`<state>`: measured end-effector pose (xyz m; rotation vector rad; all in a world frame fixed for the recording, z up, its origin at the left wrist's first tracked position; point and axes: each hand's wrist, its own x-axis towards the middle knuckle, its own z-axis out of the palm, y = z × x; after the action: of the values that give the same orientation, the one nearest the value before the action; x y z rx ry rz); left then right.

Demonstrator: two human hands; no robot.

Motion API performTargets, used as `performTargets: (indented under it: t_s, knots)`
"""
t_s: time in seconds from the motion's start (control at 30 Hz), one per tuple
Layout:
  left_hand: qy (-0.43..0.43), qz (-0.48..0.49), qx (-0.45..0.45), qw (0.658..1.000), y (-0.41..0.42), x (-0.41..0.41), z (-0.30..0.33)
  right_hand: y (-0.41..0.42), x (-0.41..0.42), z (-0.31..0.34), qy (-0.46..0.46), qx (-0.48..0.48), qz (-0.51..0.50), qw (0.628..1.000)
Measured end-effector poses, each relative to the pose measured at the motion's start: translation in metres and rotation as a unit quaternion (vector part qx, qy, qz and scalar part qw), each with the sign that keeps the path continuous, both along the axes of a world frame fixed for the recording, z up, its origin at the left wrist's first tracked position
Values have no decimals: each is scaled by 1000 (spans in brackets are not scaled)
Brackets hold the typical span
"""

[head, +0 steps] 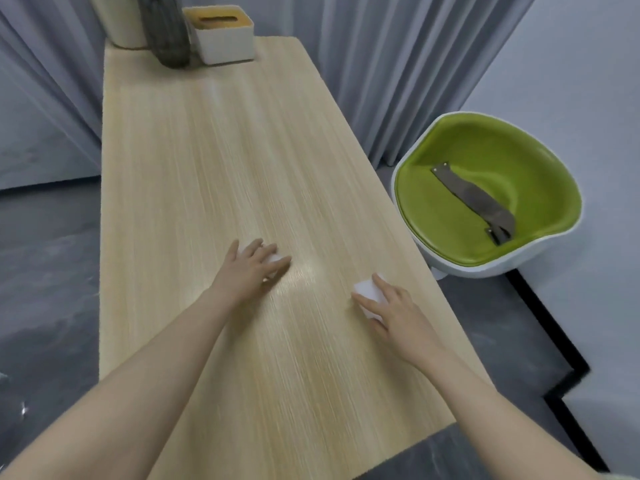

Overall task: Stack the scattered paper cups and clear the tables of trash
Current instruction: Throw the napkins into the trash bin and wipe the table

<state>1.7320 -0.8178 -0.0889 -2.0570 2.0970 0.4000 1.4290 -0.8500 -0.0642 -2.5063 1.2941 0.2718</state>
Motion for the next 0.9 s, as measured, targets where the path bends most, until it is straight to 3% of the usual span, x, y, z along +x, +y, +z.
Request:
performTargets:
  t_s: [0.17,0.37,0.57,0.9]
  knots:
    - [2,-23,-63,998,4,-1,-2,32,-5,10,-9,-3,-41,999]
    - [127,-50,-136,981,22,-49,25,70,-23,25,-53,-16,-107,993]
    - [219,-85,-156,959,53,-123,63,119,-63,52,-76,-40,-182,980]
    - [284,-271,-122,912,119,-295,117,257,-194,93,-87,-100,-359,924]
